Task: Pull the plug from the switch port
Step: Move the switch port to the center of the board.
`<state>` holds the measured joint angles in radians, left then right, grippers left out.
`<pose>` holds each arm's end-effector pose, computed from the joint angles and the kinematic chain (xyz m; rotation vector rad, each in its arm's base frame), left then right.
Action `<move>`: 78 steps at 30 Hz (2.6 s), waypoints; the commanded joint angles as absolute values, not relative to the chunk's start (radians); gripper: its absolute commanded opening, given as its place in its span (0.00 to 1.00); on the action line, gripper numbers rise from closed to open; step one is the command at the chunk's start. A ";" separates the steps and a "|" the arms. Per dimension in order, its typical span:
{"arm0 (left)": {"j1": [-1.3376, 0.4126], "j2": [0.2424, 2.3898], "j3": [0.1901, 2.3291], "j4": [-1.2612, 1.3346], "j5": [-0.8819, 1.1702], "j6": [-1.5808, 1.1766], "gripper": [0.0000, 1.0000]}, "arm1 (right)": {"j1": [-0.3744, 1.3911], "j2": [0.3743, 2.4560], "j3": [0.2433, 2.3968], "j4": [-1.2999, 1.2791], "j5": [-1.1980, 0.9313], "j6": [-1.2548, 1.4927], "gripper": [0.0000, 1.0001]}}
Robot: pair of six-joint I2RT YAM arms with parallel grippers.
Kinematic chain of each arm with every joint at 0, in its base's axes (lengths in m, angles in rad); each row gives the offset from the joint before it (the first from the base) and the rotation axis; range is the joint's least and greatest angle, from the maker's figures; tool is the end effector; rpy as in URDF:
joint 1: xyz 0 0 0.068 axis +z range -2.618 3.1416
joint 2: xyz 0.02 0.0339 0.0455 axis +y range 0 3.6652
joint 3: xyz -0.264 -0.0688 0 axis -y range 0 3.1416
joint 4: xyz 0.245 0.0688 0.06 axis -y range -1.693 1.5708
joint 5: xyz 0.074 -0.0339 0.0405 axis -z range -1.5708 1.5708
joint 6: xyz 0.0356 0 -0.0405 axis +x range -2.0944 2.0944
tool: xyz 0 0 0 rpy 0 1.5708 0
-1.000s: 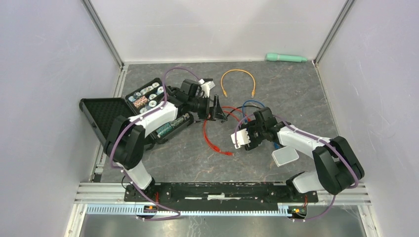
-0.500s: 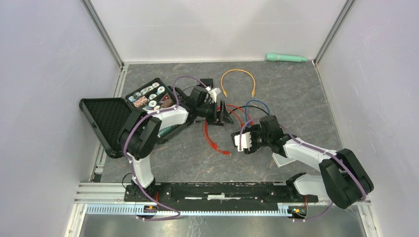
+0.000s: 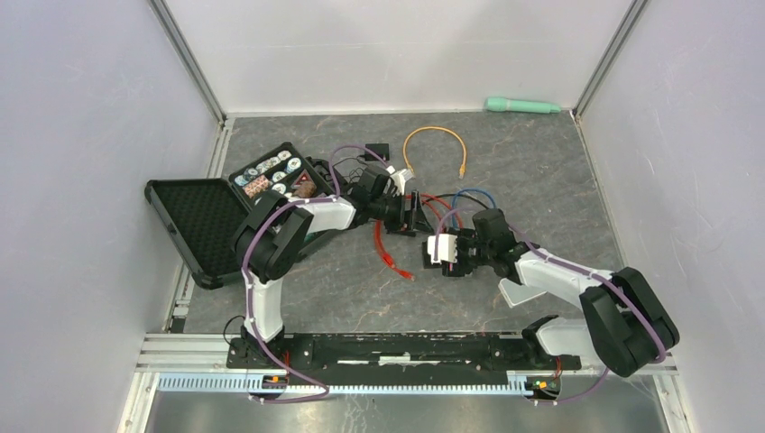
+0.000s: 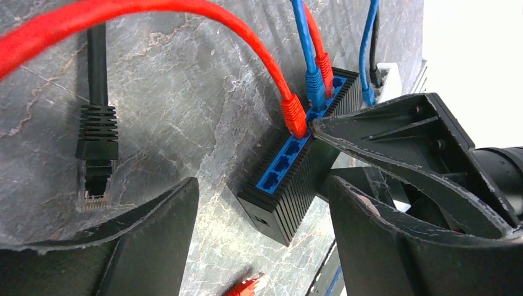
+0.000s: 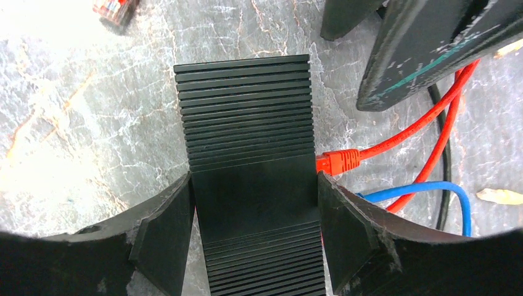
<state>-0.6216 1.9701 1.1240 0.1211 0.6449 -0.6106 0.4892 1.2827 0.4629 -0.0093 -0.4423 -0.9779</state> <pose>0.3181 -0.2542 0.1451 0.3872 2.4818 -1.3233 0.1939 0.1205 0.1502 -1.6954 1.5796 0.2864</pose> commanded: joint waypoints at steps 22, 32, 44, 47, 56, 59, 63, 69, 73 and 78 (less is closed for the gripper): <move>-0.620 1.687 1.121 -0.189 0.390 -0.163 1.00 | 0.483 1.230 0.608 -0.032 -0.556 -0.543 0.88; -0.623 1.675 1.098 -0.200 0.418 -0.199 1.00 | 0.437 1.303 0.628 -0.097 -0.571 -0.563 0.98; -0.679 1.716 1.008 -0.127 0.482 -0.392 1.00 | 0.188 1.294 0.664 -0.311 -0.653 -0.803 0.96; -0.700 1.729 0.997 -0.106 0.486 -0.402 1.00 | 0.168 1.325 0.695 -0.320 -0.654 -0.837 0.95; -0.729 1.781 1.021 -0.107 0.441 -0.384 1.00 | 0.105 1.643 0.963 -0.697 -0.834 -1.061 0.88; -0.729 1.778 1.025 -0.106 0.430 -0.366 1.00 | 0.102 1.615 0.921 -0.616 -0.835 -1.005 0.87; -0.725 1.760 1.038 -0.100 0.422 -0.331 1.00 | 0.103 1.530 0.859 -0.538 -0.848 -0.950 0.88; -0.716 1.779 1.124 -0.117 0.433 -0.264 1.00 | 0.106 1.389 0.758 -0.450 -0.813 -0.884 0.93; -0.716 1.849 1.207 -0.128 0.491 -0.246 1.00 | 0.127 1.333 0.716 -0.449 -0.761 -0.878 0.93; -0.713 1.917 1.280 -0.120 0.487 -0.222 0.99 | 0.191 1.243 0.611 -0.372 -0.646 -0.827 0.93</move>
<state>-0.7185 1.8687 1.2201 -0.1307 0.4587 -0.2955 0.1452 1.3052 0.6731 -0.4431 -0.7334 -0.8703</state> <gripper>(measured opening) 0.993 0.930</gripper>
